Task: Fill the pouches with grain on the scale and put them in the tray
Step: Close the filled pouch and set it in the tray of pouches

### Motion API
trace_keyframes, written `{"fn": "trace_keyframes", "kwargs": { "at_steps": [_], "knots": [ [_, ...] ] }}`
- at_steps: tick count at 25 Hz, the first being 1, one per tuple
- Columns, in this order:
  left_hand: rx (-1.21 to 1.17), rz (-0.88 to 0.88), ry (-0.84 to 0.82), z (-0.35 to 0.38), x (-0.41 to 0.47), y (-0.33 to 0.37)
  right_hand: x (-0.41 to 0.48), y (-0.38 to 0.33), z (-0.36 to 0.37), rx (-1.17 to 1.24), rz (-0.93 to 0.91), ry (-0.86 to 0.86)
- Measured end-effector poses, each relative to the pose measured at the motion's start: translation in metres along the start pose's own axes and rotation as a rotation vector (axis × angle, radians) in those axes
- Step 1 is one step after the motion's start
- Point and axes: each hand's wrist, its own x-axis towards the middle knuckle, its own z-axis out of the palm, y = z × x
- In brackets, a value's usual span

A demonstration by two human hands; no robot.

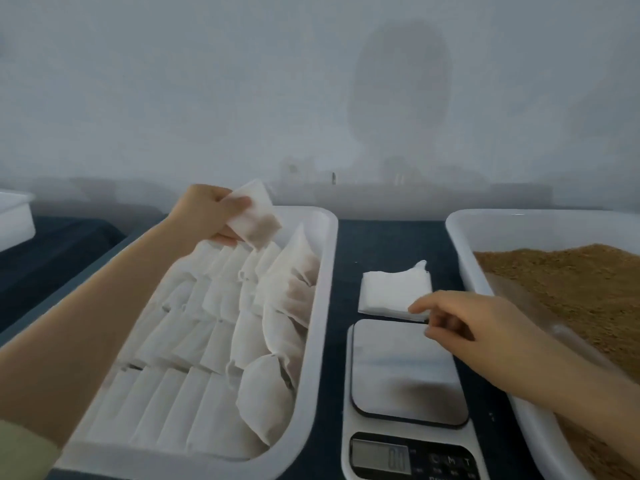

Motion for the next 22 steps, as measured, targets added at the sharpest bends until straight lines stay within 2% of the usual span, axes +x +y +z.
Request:
{"fn": "trace_keyframes", "kwargs": {
  "at_steps": [3,7,9,13,15,18,20,22],
  "knots": [
    [0.041,-0.129,0.127,-0.030,0.038,-0.044,-0.002,-0.003,0.003,-0.014,-0.072,-0.020],
    [0.181,-0.192,0.212,-0.046,0.075,-0.086,0.004,-0.004,0.008,-0.136,-0.203,-0.085],
    [0.216,-0.166,0.297,-0.047,0.090,-0.095,0.006,-0.002,0.011,-0.204,-0.269,-0.073],
    [0.341,-0.041,0.471,-0.038,0.111,-0.097,0.005,0.000,0.008,-0.229,-0.278,-0.064],
    [0.406,-0.100,0.368,-0.031,0.113,-0.097,0.006,0.001,0.007,-0.226,-0.297,-0.045],
    [0.533,-0.269,-0.002,-0.025,0.110,-0.110,0.007,-0.002,0.005,-0.211,-0.269,-0.051],
    [0.469,-0.321,-0.022,-0.027,0.107,-0.117,0.008,-0.005,0.011,-0.220,-0.235,-0.061],
    [0.375,-0.334,0.048,-0.028,0.104,-0.121,0.008,-0.005,0.012,-0.214,-0.232,-0.048]
  ]
}}
